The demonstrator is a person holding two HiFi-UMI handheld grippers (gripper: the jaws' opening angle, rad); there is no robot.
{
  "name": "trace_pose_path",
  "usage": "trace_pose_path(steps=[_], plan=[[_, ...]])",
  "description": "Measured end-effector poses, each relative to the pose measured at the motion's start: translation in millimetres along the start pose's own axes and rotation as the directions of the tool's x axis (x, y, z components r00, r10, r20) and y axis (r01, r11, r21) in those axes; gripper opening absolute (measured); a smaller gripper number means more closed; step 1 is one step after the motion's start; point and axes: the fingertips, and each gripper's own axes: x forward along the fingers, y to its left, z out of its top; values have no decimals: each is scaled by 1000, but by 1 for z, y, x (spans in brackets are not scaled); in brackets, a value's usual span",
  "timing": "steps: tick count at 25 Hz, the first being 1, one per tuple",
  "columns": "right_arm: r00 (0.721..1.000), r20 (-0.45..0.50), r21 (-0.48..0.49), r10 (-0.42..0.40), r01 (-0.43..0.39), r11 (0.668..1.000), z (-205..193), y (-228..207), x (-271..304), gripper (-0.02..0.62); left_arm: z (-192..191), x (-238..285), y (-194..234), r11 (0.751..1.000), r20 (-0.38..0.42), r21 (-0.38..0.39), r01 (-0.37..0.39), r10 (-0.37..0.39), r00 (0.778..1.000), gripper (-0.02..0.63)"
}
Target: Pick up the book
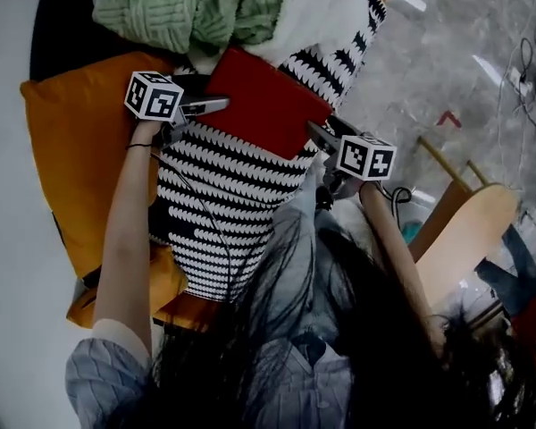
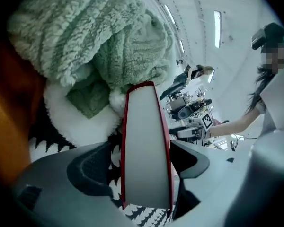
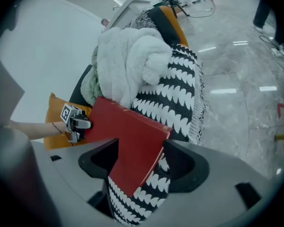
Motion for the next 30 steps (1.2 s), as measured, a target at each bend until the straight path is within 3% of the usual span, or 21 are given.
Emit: trace_pose_path(steps=[6,13,19,26,30], plan=[[1000,12,157,26,-27,987,-8,-8,1,299,-23,15,11,1000,-128,-8,-21,19,992,376],[997,-73,104,23,-15,995,-10,-24,15,299,-29,37,-1,998,-196,55,-11,22,980,373],[991,-136,71,0,9,997,-7,-8,5,298,-30,19,-14,998,-197,48,-49,58,979,368],[981,-191,-64,-44,32,997,-24,-15,-17,296,-55,29,-37,989,-198,112,-98,119,973,360],[985,-170,-56,-26,17,998,-30,-1,-53,293,-62,16,-76,993,-152,69,-97,106,983,354]])
